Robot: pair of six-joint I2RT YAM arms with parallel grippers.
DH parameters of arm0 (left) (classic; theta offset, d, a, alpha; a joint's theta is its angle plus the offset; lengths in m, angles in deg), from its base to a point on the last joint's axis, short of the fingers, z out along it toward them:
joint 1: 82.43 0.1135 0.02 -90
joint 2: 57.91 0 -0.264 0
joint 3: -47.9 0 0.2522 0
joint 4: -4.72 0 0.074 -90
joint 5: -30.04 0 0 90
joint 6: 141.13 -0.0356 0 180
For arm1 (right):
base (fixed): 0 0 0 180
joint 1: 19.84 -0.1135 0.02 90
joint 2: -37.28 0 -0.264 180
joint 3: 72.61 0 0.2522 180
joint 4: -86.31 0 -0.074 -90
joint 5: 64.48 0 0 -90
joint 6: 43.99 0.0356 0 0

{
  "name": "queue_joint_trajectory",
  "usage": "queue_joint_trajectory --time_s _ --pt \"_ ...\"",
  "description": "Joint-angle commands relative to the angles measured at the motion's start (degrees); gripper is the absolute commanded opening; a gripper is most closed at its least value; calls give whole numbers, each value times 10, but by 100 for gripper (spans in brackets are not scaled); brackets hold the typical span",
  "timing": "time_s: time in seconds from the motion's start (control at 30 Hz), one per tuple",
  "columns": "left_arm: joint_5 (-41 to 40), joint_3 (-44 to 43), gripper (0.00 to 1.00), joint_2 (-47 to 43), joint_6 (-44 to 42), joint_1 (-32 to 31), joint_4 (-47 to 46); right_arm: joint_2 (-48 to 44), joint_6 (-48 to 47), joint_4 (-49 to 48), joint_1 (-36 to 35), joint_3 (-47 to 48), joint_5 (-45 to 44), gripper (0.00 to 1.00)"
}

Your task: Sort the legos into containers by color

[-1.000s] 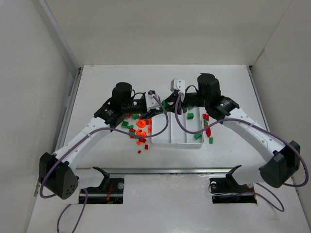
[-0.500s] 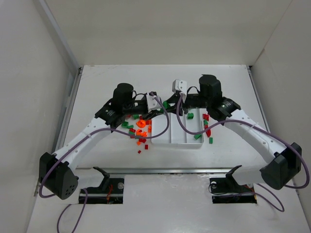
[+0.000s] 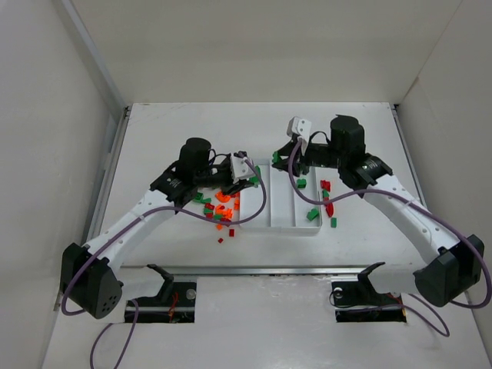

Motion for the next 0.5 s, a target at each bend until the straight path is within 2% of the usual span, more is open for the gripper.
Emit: queue_joint_trajectory --time_s 0.0,0.17,0.27,0.47 --pt "-1 2 0 -18 -6 1 -12 -20 17 -27 18 -9 -8 0" --pt "-12 2 0 -23 6 1 -18 -12 123 -27 63 -49 -103 0" --pt "-35 14 0 -29 11 1 -32 16 193 -27 105 -69 -108 0" --pt "-73 19 0 -34 24 1 -44 97 279 39 105 -61 -137 3"
